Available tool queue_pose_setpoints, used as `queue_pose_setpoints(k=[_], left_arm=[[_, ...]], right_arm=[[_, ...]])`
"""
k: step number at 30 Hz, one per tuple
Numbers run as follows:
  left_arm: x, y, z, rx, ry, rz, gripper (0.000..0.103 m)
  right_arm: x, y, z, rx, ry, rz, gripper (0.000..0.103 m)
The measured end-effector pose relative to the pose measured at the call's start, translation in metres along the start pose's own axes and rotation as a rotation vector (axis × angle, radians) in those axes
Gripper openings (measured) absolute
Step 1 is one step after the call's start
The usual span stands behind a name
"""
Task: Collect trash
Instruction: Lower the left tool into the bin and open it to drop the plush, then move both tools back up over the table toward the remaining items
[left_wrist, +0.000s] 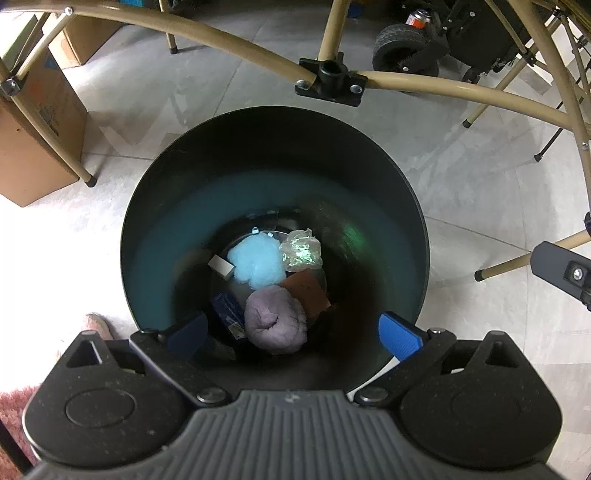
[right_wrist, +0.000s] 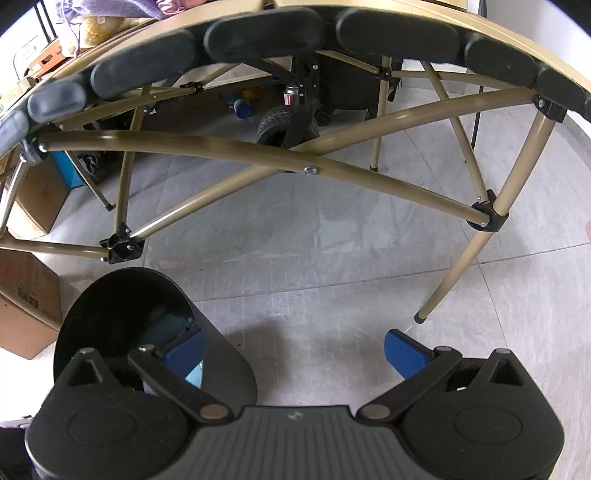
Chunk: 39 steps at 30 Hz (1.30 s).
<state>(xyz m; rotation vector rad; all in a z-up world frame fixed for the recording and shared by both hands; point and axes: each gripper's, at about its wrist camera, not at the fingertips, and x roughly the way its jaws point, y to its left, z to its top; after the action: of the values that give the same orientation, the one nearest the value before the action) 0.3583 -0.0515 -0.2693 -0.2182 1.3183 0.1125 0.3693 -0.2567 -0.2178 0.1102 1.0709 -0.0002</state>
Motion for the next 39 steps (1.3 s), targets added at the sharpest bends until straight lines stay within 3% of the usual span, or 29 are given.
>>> queue_pose_setpoints(k=[14, 39], left_arm=[[-0.021, -0.008, -0.003, 0.047, -0.058, -0.014, 0.102], [-0.108, 0.006, -0.012, 0.099, -0.257, -0.106, 0.102]], right_arm=[[-0.01, 0.001, 0.001, -0.006, -0.024, 0.008, 0.103], [-0.098, 0.005, -0.001, -0.042, -0.24, 0.11, 0.103]])
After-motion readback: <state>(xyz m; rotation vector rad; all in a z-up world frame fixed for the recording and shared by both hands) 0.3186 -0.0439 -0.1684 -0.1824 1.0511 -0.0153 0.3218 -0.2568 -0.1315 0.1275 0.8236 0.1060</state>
